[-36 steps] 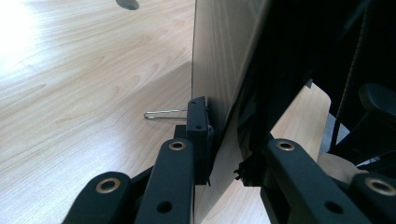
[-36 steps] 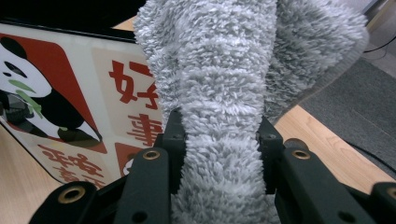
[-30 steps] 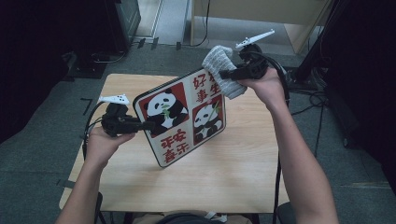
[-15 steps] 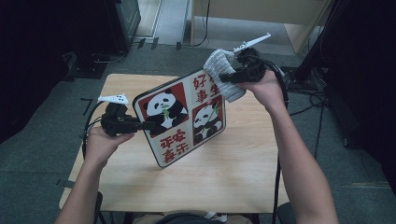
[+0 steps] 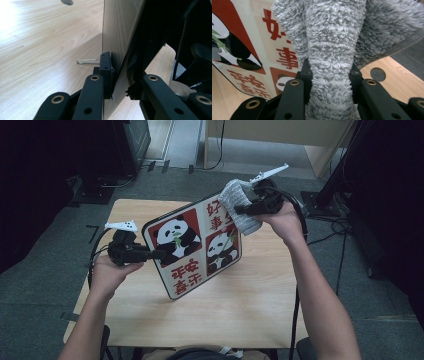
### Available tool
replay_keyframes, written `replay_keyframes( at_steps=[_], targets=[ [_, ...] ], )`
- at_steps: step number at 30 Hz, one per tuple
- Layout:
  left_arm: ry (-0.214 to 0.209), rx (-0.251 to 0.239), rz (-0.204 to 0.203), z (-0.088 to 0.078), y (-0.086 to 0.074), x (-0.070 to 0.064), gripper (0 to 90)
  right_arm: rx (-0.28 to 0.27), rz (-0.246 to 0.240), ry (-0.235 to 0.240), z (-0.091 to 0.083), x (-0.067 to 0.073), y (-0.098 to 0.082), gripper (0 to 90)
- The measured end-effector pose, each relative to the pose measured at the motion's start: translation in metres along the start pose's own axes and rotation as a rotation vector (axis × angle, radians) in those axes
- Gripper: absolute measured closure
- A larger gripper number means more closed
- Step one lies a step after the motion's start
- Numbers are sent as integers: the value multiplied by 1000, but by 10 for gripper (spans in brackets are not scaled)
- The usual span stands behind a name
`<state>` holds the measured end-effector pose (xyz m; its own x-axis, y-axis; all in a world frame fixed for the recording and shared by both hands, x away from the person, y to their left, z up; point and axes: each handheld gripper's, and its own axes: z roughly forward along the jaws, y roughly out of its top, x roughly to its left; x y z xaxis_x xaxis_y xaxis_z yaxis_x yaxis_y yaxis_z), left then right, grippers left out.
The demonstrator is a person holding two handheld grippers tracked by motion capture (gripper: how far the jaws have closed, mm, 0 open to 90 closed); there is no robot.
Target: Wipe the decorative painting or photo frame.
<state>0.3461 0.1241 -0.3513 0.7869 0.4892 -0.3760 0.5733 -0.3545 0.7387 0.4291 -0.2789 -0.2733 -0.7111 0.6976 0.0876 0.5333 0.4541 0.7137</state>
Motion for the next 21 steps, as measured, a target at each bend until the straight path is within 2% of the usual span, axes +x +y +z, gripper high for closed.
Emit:
replay_keyframes(
  at_steps=[8, 21],
  targets=[
    [-1, 2, 4, 0, 0, 0, 787, 19, -3, 2, 6, 0, -7, 680],
    [-3, 1, 5, 0, 0, 0, 786, 13, 3, 17, 14, -1, -18, 678]
  ],
)
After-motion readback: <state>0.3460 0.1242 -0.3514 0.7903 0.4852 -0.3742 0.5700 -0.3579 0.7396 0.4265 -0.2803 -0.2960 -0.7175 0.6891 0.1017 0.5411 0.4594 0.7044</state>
